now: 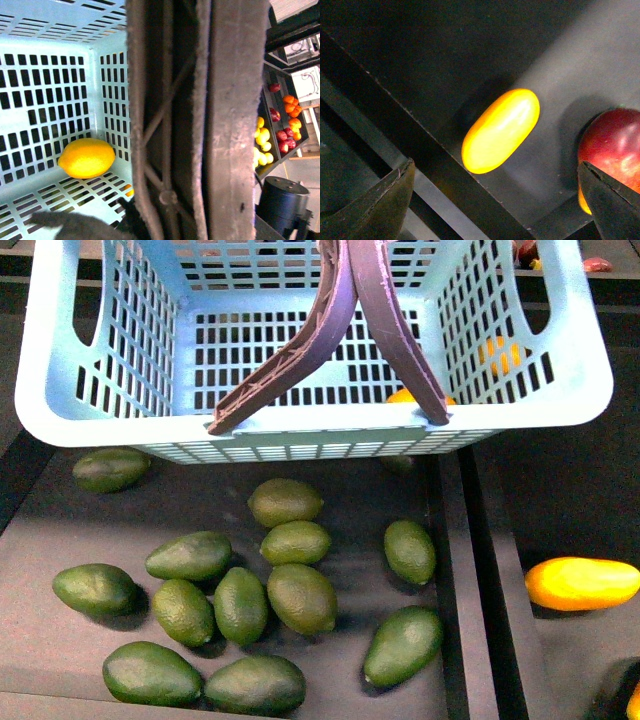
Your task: Pick lemon and mango into basket
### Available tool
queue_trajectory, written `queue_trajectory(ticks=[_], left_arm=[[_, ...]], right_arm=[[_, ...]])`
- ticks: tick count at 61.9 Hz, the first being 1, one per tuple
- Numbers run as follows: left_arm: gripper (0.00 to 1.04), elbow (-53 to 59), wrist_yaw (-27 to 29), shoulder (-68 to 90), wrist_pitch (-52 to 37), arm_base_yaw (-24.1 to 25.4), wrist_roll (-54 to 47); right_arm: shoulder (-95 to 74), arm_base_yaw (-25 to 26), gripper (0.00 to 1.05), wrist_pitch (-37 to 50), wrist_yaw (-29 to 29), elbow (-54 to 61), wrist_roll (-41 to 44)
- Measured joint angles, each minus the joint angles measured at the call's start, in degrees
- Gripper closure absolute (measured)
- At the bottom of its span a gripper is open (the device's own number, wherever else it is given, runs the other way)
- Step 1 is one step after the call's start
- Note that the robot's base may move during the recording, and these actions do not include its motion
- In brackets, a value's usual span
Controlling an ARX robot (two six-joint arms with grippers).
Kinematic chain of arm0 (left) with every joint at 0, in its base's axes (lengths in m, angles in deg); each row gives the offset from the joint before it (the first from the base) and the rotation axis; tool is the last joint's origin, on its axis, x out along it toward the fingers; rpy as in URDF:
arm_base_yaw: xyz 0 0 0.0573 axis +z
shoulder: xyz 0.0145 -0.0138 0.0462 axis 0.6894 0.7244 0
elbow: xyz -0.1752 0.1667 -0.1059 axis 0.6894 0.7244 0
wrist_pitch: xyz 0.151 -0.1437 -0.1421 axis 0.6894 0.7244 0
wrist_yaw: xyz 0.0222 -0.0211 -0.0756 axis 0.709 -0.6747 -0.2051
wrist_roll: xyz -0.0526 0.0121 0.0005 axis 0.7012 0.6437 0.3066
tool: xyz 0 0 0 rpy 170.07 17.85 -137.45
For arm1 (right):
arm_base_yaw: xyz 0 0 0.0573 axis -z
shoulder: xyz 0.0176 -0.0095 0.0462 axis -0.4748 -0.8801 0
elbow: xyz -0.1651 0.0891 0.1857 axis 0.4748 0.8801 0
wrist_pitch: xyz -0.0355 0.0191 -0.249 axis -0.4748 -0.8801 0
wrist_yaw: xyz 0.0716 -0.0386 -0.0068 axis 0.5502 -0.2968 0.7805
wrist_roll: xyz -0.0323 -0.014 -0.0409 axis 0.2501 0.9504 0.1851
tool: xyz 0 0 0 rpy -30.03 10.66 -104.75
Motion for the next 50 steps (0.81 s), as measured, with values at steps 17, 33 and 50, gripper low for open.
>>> queue_trajectory(ticks=[17,33,50], left_arm=[[0.91,0.0,0.8,0.0,0.0,0.5,-0.1],[0.91,0.0,0.3,0.0,0.0,0.4,-0.1],[0.91,0.0,0.4,0.0,0.0,0.4,0.0]], right_arm=[[-16.2,-0.9,0.09,-1.2,2.1,-10.1,-11.6],[-24.2,-1.0,0.09,-1.2,1.4,-15.4,-15.8],[-30.1,-1.7,0.09,-1.5,2.3,-20.0,-18.0]])
